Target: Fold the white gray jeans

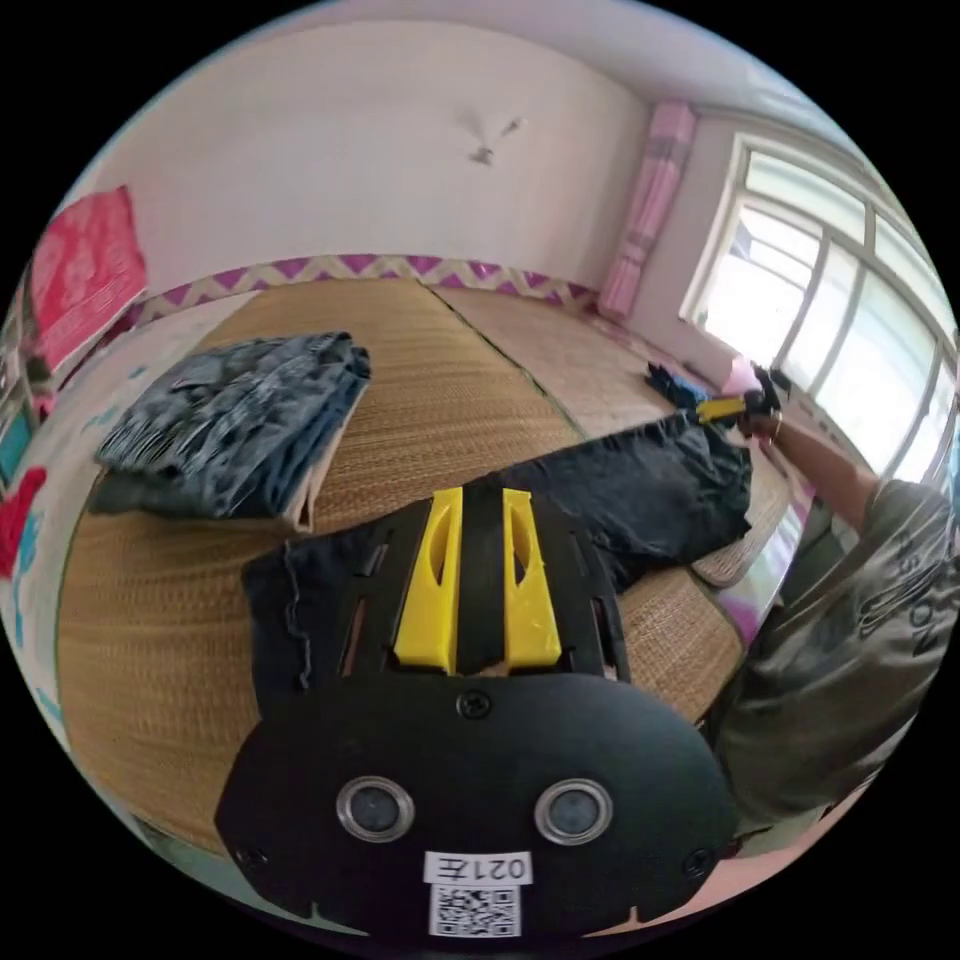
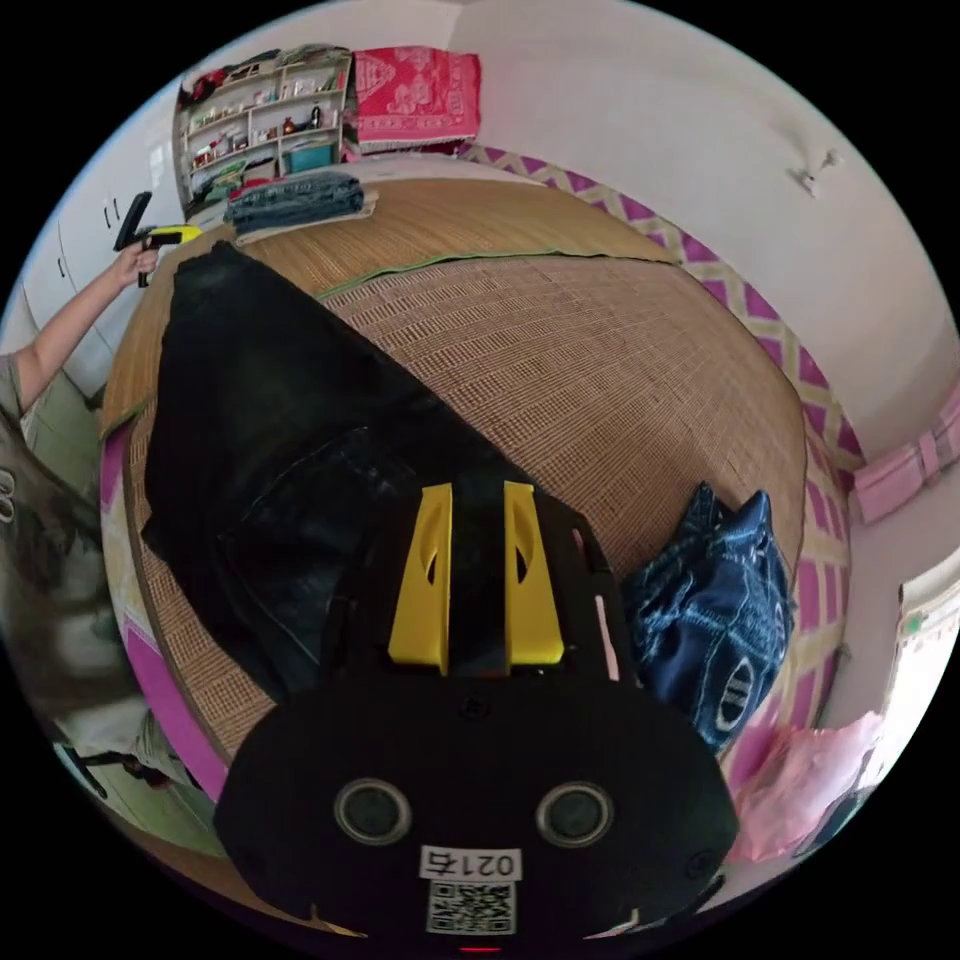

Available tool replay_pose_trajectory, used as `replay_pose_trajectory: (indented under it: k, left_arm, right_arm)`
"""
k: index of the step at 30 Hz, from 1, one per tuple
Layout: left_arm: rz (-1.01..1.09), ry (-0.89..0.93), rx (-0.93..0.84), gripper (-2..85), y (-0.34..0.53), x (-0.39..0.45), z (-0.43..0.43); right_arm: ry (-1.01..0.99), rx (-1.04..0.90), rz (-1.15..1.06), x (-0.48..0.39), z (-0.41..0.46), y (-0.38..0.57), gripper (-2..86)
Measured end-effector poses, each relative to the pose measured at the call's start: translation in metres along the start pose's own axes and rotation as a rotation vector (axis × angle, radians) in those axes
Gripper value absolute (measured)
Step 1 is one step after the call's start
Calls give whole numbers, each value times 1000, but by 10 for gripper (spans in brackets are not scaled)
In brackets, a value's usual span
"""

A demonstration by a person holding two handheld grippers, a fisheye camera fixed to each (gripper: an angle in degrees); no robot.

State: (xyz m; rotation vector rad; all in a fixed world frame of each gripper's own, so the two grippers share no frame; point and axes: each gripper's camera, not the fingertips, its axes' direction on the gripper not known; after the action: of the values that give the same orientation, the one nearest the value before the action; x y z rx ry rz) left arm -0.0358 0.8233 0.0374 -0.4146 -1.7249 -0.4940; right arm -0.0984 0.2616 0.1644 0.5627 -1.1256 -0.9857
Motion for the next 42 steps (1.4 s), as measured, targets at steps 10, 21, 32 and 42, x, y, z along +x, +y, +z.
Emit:
replay_pose_trajectory:
  k: [10, 21, 32, 42]
  left_arm:
    - [290, 65, -285, 96, -90, 50, 153]
    - [364, 52, -352, 21, -81, 63, 189]
    - [463, 104, 65, -8, 12, 144, -33]
    - [153, 280, 50, -7, 248, 177, -74]
  right_arm:
    - [-158, -178, -128, 57, 54, -44, 29]
    - [-171, 40, -140, 66, -29, -1, -10]
    - [-179, 260, -252, -15, -193, 137, -10]
    - [-374, 65, -107, -155, -148, 335, -8]
